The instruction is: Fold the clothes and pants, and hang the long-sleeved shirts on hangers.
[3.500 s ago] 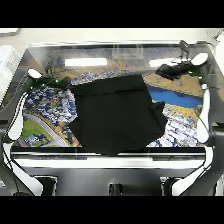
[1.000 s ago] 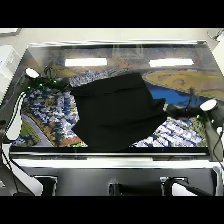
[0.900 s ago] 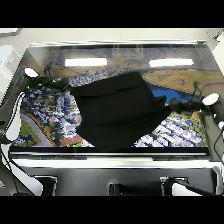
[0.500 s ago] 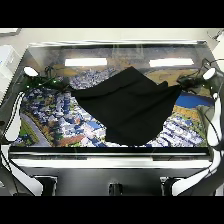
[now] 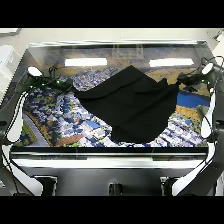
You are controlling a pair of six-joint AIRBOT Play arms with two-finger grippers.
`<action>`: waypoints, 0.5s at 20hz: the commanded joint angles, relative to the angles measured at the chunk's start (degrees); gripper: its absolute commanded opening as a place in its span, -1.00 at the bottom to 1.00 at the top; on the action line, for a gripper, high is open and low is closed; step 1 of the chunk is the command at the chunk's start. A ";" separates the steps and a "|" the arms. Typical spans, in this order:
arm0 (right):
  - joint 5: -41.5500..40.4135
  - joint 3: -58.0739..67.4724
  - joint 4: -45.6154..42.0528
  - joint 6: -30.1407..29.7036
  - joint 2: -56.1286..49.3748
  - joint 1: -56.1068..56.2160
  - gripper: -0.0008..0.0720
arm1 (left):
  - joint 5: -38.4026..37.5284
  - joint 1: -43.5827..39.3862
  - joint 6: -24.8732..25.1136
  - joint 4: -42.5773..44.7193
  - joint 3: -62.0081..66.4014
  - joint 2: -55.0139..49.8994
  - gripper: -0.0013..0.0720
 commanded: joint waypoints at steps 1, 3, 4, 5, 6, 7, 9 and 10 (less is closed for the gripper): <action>18.38 0.46 -0.15 -8.17 1.92 0.00 0.55 | 0.02 -0.04 0.00 0.00 0.02 0.04 -0.92; 25.33 -1.16 7.32 -10.40 3.48 -0.74 0.56 | 0.02 0.04 0.00 0.00 0.02 0.04 -0.92; 27.21 -3.65 13.68 -11.39 5.16 -1.81 0.56 | 0.02 0.07 0.00 0.00 0.02 0.04 -0.92; 28.33 -6.82 17.11 -12.22 7.21 -2.84 0.56 | 0.02 0.13 0.00 0.00 0.02 0.04 -0.92; 28.85 -11.47 17.92 -12.98 10.21 -3.85 0.56 | 0.02 0.20 0.00 0.00 0.02 0.04 -0.92; 28.46 -17.07 17.86 -13.51 13.84 -4.68 0.56 | -0.02 0.20 0.00 0.00 0.02 0.04 -0.92; 22.77 -31.95 19.17 -14.23 23.69 -5.77 0.56 | -0.04 0.17 -0.02 -0.02 0.02 0.04 -0.92; 18.88 -40.26 19.28 -13.14 29.20 -5.81 0.55 | -0.02 0.11 -0.02 -0.02 0.02 0.04 -0.92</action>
